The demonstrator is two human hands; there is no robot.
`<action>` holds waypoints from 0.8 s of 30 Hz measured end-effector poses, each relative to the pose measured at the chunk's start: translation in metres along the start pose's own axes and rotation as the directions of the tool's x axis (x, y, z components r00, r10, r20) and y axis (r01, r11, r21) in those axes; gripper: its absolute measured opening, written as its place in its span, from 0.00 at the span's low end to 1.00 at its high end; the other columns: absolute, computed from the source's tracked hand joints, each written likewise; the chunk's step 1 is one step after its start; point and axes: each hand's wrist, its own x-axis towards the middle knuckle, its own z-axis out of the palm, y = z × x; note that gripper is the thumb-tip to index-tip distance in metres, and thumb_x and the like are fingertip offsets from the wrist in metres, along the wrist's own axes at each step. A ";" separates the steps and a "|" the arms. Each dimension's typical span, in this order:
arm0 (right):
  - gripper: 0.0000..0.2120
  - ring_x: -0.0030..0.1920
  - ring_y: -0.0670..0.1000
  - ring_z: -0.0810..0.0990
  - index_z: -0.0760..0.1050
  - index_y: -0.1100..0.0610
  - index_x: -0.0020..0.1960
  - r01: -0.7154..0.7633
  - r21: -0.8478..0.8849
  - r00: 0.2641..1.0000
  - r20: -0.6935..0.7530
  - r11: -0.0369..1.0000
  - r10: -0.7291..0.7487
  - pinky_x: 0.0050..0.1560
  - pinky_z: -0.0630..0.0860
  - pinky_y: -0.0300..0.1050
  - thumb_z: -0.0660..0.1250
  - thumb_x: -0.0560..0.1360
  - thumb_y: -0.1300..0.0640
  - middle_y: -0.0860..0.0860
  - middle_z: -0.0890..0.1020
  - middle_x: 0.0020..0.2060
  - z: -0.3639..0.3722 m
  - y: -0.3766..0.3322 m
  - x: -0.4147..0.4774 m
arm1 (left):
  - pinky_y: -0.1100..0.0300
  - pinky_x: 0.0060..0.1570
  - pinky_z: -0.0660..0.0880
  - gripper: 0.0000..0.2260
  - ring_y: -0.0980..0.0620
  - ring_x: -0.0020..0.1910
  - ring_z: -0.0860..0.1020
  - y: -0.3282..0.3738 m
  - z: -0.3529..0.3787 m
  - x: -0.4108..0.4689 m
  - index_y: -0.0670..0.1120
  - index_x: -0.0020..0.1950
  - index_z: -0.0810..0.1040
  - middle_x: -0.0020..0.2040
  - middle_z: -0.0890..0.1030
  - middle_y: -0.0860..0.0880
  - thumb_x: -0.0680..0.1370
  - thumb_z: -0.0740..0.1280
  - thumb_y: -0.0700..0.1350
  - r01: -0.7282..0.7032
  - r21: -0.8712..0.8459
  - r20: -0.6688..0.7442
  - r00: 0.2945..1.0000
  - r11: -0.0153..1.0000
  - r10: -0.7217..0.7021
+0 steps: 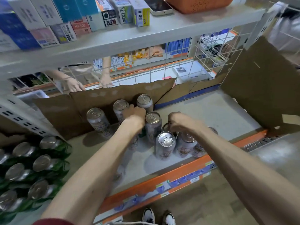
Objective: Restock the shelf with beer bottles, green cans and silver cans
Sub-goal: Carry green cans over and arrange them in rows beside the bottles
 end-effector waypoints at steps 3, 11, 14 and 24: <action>0.07 0.41 0.58 0.76 0.70 0.59 0.44 -0.002 -0.011 1.000 0.005 1.000 0.003 0.37 0.71 0.43 0.67 0.72 0.57 0.57 0.75 0.41 0.000 0.000 0.001 | 0.54 0.60 0.68 0.16 0.44 0.67 0.70 0.001 0.001 0.000 0.45 0.63 0.77 0.64 0.78 0.45 0.75 0.70 0.41 -0.003 0.000 -0.018 1.000 1.000 0.003; 0.12 0.47 0.59 0.80 0.75 0.60 0.56 0.113 -0.057 0.993 -0.008 0.992 -0.114 0.39 0.76 0.46 0.66 0.75 0.55 0.58 0.81 0.48 0.000 0.004 -0.002 | 0.54 0.51 0.66 0.13 0.44 0.66 0.69 -0.003 -0.007 -0.002 0.43 0.63 0.76 0.63 0.77 0.43 0.78 0.67 0.43 -0.020 -0.026 -0.049 0.999 0.999 0.019; 0.10 0.40 0.59 0.80 0.77 0.61 0.48 0.137 -0.084 0.989 -0.050 0.987 -0.141 0.35 0.77 0.46 0.67 0.73 0.54 0.59 0.82 0.42 -0.002 0.004 -0.004 | 0.52 0.52 0.67 0.15 0.42 0.65 0.70 -0.006 -0.025 -0.010 0.42 0.64 0.75 0.64 0.76 0.41 0.79 0.67 0.44 -0.009 -0.050 -0.090 0.996 0.999 0.005; 0.12 0.35 0.55 0.80 0.79 0.58 0.39 0.101 -0.009 0.985 -0.139 0.995 -0.101 0.32 0.74 0.45 0.73 0.65 0.49 0.52 0.80 0.32 -0.054 -0.002 -0.024 | 0.49 0.48 0.75 0.20 0.42 0.51 0.78 -0.040 -0.082 -0.039 0.42 0.59 0.79 0.51 0.79 0.44 0.69 0.78 0.43 -0.037 -0.298 -0.142 0.990 0.954 -0.006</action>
